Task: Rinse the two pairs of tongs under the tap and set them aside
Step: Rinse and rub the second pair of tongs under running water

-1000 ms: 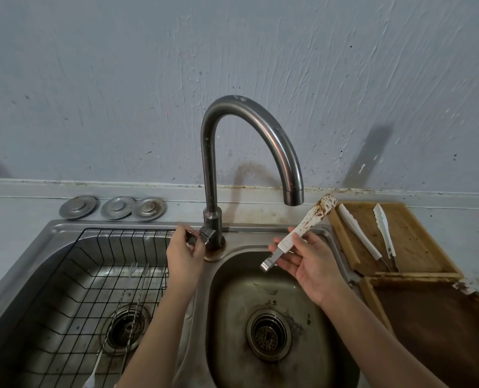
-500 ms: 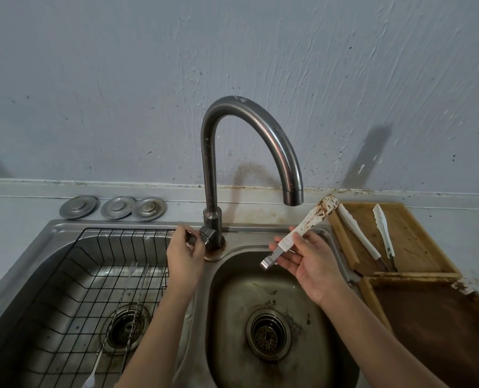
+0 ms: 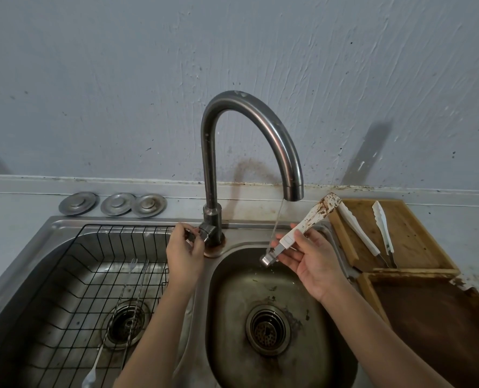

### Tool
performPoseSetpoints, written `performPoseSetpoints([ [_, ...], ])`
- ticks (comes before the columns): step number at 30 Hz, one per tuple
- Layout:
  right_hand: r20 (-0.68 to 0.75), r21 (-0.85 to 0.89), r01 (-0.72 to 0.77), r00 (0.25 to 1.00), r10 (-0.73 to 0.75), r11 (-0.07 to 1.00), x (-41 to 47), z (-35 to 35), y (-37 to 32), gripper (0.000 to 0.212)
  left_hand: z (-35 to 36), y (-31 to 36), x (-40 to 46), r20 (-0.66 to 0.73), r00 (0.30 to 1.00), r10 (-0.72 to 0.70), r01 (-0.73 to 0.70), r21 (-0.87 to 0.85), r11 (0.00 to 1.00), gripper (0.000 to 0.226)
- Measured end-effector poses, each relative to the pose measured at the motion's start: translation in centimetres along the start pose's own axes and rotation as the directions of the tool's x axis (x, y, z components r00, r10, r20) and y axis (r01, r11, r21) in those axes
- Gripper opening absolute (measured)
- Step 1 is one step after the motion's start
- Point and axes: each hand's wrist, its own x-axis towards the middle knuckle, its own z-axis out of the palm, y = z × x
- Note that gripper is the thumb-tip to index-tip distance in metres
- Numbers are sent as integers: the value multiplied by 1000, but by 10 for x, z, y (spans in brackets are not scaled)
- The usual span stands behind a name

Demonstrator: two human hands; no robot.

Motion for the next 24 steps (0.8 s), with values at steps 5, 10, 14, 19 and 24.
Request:
performPoseSetpoints([
  [5,-8,9,-2,1000,2,1000,0,0,0,19,0,-1,-2,-8,1000,-8,8,-14,1000,15],
  [10,-10,3,-3,1000,3,1000,0,-1,2,19,-1,-1,-2,-3,1000,-9,9,-19,1000,15],
  [14,-5,1,-5,1000,5,1000,0,-1,4,20,-2,0,-4,-8,1000,-5,5,-20,1000,15],
  [19,-5,-1,5,1000,-5,1000,1,-3,5,21,-3,3,-9,-3,991,-137,135,-123,983,32],
  [24,-39,-50,59,997,-61,997,5,-4,9,23,6,31,-53,-65,951,-303,291,-151,945,52],
])
